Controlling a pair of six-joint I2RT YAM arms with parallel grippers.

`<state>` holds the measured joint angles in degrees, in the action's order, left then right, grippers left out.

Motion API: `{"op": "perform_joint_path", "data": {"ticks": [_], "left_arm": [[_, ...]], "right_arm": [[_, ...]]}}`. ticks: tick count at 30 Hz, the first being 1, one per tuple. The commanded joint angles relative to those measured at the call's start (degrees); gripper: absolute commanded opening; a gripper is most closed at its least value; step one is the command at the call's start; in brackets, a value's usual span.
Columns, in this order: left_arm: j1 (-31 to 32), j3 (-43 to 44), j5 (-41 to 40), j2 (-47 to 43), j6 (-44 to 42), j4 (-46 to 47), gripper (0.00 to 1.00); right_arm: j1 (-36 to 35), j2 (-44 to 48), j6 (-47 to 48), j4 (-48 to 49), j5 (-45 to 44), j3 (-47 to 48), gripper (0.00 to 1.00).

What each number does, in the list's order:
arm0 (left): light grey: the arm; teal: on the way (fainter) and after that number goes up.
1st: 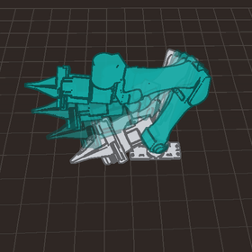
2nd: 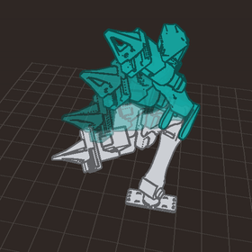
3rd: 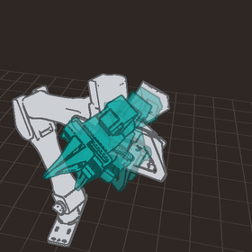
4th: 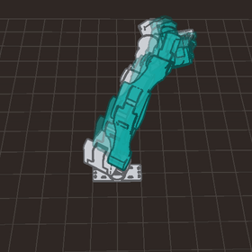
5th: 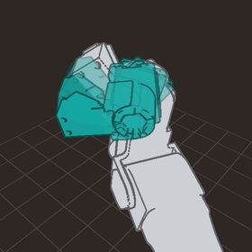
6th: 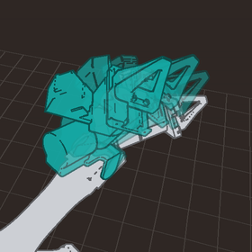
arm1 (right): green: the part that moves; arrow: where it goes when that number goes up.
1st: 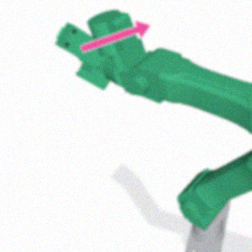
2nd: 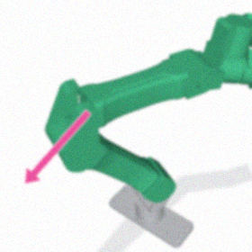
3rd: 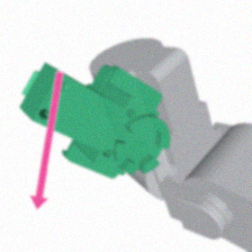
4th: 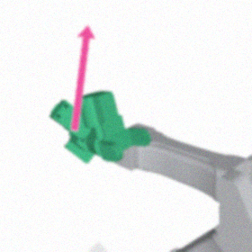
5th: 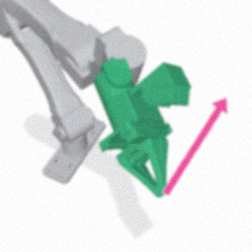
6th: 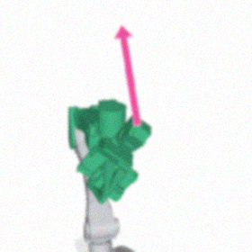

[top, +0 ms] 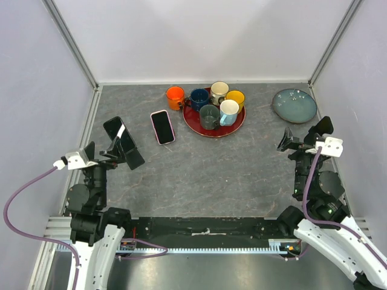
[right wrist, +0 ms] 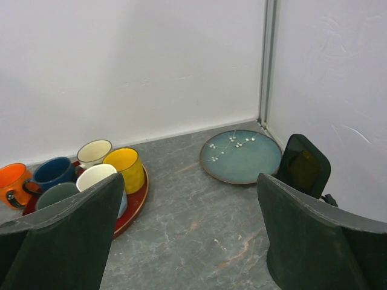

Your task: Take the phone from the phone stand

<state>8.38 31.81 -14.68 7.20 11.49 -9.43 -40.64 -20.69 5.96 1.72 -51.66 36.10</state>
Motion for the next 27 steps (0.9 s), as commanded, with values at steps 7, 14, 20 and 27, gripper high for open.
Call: {"op": "perform_joint_path", "data": {"ticks": [7, 14, 20, 27], "left_arm": [[-1.96, 1.67, -6.15, 2.2, 3.98, -0.85, 1.0], [-2.49, 3.25, -8.51, 7.29, 5.12, -3.39, 1.0], [-2.49, 9.84, -12.21, 20.38, 10.22, -11.82, 1.0], [-2.49, 18.81, -15.9, 36.82, 12.16, -19.3, 1.0]], "right_arm": [[-0.05, 7.24, -1.03, 3.38, 3.23, -3.84, 0.98], [-0.05, 8.73, -1.91, 3.03, 5.42, -4.28, 0.98], [-0.05, 8.74, -2.97, 2.24, 9.11, -4.37, 0.98], [-0.05, 9.44, -4.02, 1.36, 10.87, -4.28, 0.98]]}}
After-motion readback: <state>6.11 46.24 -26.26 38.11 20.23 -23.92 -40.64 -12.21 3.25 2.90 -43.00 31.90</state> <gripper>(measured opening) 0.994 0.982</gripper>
